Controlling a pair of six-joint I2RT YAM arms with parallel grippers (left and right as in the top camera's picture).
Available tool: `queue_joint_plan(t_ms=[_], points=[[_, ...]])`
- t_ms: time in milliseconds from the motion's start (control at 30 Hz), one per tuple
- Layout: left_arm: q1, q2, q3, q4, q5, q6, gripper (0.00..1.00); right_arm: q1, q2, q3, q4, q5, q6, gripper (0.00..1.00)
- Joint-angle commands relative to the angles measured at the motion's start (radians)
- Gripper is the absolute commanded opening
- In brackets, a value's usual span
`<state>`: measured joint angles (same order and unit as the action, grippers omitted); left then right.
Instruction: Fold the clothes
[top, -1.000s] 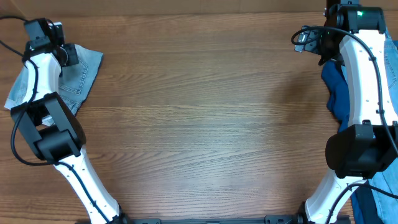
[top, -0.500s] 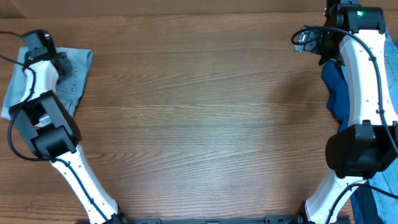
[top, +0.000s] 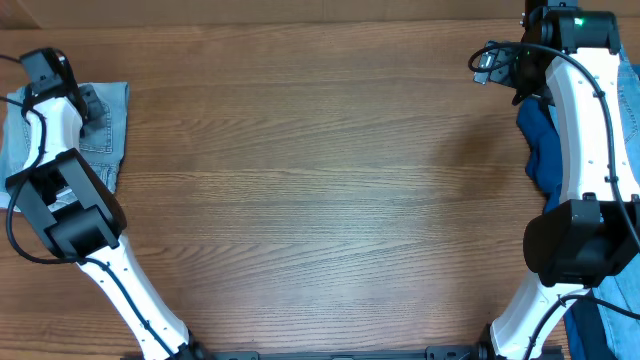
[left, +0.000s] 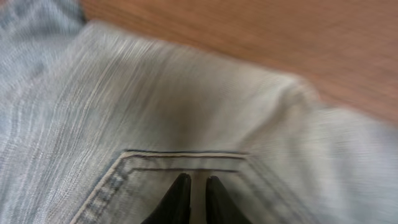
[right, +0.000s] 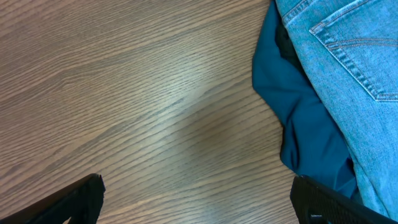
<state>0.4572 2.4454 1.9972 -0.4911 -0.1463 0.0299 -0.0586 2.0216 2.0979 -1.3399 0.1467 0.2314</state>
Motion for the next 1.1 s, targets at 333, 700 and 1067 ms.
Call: queue_joint_plan(t_ms=[333, 700, 1067], points=[[-0.312, -0.351, 0.033, -0.036, 0.139, -0.06, 1.0, -0.005, 0.001, -0.004, 0.003, 0.013, -0.002, 1.0], [-0.314, -0.351, 0.033, -0.036, 0.139, -0.06, 1.0, -0.005, 0.001, -0.004, 0.003, 0.014, -0.002, 1.0], [-0.314, -0.351, 0.033, -0.036, 0.139, -0.06, 1.0, -0.005, 0.001, -0.004, 0.003, 0.013, -0.002, 1.0]])
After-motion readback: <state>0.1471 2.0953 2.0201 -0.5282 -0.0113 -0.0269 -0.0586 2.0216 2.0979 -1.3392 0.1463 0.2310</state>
